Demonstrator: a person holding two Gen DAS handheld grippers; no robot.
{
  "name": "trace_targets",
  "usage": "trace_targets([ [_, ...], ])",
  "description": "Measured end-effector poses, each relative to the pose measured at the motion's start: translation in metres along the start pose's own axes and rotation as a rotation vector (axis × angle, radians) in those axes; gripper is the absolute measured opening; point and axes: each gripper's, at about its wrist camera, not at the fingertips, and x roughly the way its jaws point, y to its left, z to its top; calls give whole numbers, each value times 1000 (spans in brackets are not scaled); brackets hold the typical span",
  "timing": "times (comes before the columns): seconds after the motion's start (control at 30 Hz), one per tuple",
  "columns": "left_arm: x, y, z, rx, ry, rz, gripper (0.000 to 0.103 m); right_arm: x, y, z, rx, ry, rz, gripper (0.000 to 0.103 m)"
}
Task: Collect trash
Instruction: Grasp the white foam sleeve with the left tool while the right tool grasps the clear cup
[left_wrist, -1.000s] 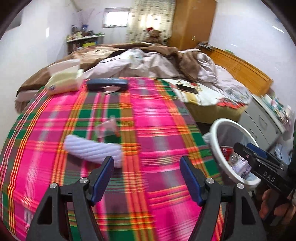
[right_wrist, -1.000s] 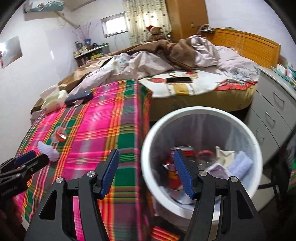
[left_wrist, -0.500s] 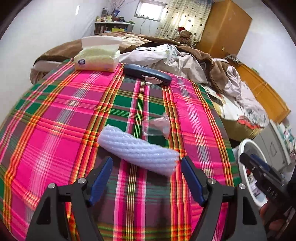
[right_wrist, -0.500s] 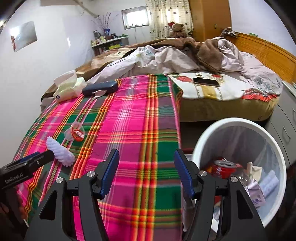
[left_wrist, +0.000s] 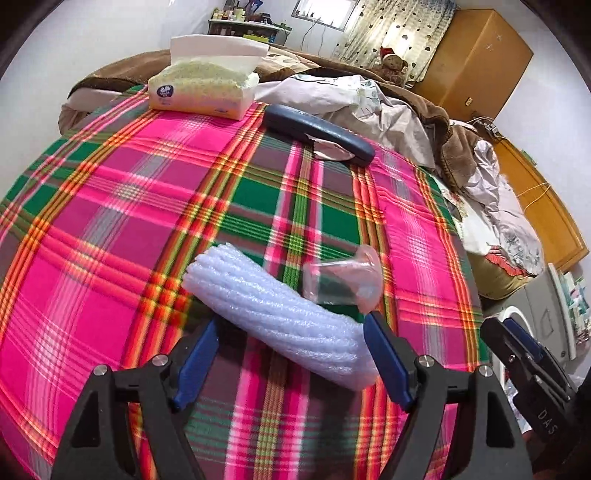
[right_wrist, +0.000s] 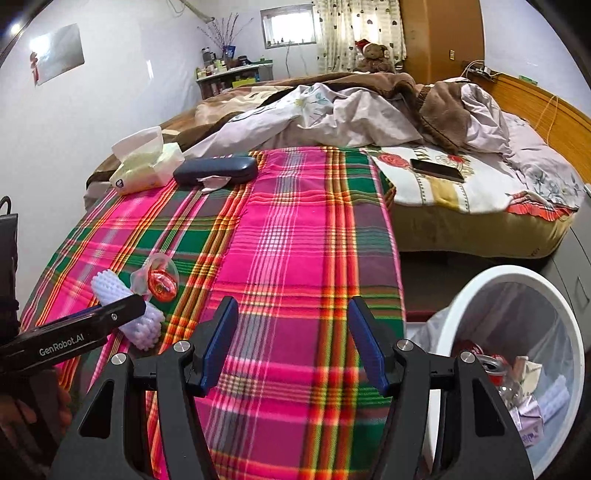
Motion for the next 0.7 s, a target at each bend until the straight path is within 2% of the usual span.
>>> trace_targets([
  [0.23, -5, 13, 0, 86, 15, 25, 79, 7, 14, 4, -19, 15, 26, 63],
  [0.47, -21, 49, -4, 81, 28, 54, 79, 14, 29, 6, -24, 32, 78, 63],
  [0.53, -25, 58, -3, 76, 37, 40, 79, 16, 35, 6, -32, 33, 100, 63],
  [0.7, -34, 80, -5, 62, 42, 70, 79, 21, 52, 7, -58, 44, 176, 63],
])
